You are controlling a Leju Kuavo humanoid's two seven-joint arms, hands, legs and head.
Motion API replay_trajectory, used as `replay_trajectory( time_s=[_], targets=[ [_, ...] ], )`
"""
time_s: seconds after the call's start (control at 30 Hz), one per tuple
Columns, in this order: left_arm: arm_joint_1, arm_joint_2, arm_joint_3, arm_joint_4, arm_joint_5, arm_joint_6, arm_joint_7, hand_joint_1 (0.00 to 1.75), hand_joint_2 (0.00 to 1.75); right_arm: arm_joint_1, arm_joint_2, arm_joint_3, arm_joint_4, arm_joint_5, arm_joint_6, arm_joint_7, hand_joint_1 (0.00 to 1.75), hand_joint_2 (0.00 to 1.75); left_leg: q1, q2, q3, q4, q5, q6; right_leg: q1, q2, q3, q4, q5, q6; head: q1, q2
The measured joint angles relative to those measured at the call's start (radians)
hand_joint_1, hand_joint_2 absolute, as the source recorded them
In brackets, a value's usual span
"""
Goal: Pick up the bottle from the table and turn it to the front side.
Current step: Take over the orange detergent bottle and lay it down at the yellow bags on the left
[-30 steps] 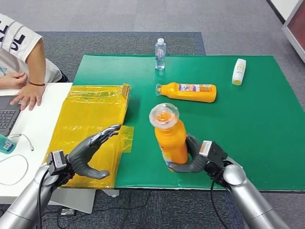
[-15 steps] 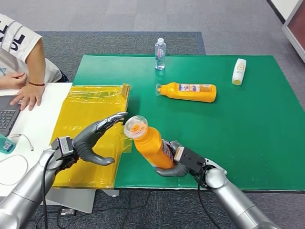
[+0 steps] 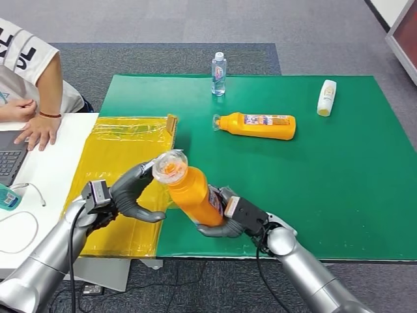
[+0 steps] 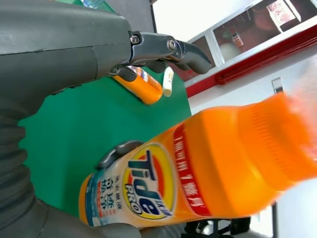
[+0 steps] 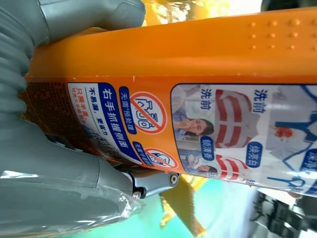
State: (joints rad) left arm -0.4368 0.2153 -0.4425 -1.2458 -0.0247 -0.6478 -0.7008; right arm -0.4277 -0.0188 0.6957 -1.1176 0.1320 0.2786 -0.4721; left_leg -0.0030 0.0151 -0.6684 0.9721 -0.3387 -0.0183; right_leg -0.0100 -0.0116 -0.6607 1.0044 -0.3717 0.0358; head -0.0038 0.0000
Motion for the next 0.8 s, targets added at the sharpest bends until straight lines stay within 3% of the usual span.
replay_trajectory(
  time_s=[0.3, 0.57, 0.8],
  targets=[
    [-0.002, -0.019, 0.000, 0.019, 0.013, -0.014, 0.000, 0.00, 1.75, -0.001, 0.018, 0.001, -0.081, 0.060, -0.039, 0.045, 1.75, 1.75, 0.000, 0.000, 0.000, 0.000, 0.000, 0.000, 0.000, 0.000, 0.000, 0.000, 0.000, 0.000, 0.000, 0.000],
    [-0.003, -0.038, 0.007, 0.033, 0.010, -0.002, 0.000, 0.00, 1.75, 0.007, 0.052, 0.015, -0.063, 0.215, -0.172, 0.090, 1.75, 1.75, 0.000, 0.000, 0.000, 0.000, 0.000, 0.000, 0.000, 0.000, 0.000, 0.000, 0.000, 0.000, 0.000, 0.000],
    [0.000, -0.055, 0.010, 0.046, 0.010, 0.000, 0.000, 0.00, 1.75, 0.019, 0.084, 0.026, -0.038, 0.281, -0.223, 0.112, 1.75, 1.75, 0.000, 0.000, -0.001, 0.000, 0.000, 0.000, 0.000, 0.000, -0.001, 0.000, 0.000, 0.000, 0.000, 0.000]
  ],
)
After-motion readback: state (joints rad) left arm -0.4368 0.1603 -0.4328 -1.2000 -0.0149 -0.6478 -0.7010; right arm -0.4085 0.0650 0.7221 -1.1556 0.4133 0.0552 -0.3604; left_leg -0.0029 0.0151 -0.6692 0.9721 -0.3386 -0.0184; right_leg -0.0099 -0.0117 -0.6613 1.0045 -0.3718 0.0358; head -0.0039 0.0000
